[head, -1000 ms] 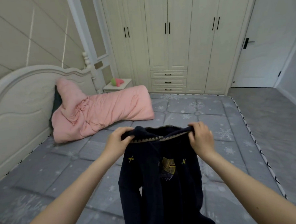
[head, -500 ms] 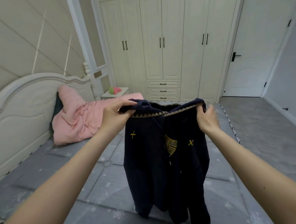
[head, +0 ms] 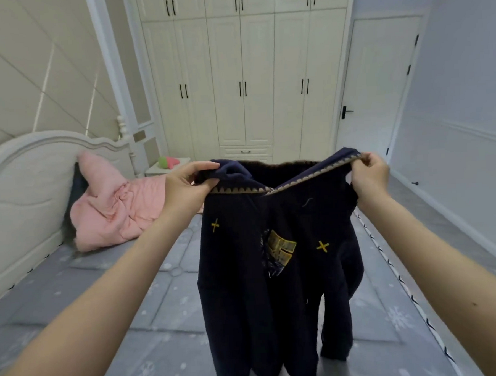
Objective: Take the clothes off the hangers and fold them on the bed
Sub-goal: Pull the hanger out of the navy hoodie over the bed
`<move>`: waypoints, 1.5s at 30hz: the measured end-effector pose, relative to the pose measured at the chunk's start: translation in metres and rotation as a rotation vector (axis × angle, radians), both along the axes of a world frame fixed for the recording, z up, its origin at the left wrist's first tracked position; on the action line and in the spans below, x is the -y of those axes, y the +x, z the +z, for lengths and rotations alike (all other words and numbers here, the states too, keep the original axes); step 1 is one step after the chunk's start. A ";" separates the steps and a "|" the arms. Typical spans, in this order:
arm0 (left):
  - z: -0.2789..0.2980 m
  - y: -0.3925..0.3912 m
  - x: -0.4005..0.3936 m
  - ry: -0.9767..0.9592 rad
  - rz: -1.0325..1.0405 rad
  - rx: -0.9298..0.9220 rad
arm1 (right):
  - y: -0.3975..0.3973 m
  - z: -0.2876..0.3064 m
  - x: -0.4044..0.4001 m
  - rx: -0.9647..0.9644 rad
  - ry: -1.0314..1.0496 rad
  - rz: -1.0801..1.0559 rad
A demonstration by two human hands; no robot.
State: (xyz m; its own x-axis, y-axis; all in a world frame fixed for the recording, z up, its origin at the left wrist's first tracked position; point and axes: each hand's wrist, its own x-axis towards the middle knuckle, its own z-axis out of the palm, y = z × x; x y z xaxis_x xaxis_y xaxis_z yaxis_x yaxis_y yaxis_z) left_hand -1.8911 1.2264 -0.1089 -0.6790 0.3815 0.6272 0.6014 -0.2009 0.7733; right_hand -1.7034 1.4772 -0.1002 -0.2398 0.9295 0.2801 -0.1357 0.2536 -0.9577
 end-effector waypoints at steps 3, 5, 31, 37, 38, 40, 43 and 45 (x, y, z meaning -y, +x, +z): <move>0.004 0.021 0.024 0.012 -0.061 -0.049 | 0.020 0.015 0.033 -0.003 0.076 -0.063; 0.007 0.032 0.038 0.013 -0.083 -0.045 | 0.034 0.020 0.054 -0.037 0.083 -0.060; -0.160 -0.103 -0.189 -0.458 0.104 0.236 | -0.093 -0.145 -0.170 0.298 -0.003 0.104; -0.255 -0.160 -0.268 -0.551 0.197 0.324 | -0.153 -0.237 -0.254 0.430 -0.097 0.150; -0.267 -0.169 -0.278 -0.556 0.215 0.325 | -0.161 -0.249 -0.264 0.437 -0.114 0.155; -0.283 -0.182 -0.294 -0.579 0.243 0.326 | -0.175 -0.265 -0.279 0.441 -0.133 0.169; -0.306 -0.201 -0.320 -0.635 0.260 0.341 | -0.201 -0.289 -0.305 0.442 -0.145 0.234; -0.317 -0.211 -0.333 -0.647 0.310 0.304 | -0.212 -0.299 -0.316 0.468 -0.161 0.345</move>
State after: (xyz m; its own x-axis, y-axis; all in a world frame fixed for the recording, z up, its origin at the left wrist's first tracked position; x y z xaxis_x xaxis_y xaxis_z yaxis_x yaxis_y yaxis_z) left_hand -2.1023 1.5597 -0.4261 -0.9209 0.3730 0.1132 0.2989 0.4894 0.8193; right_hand -1.9156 1.7931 -0.3987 -0.5989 0.7981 -0.0662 0.2610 0.1164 -0.9583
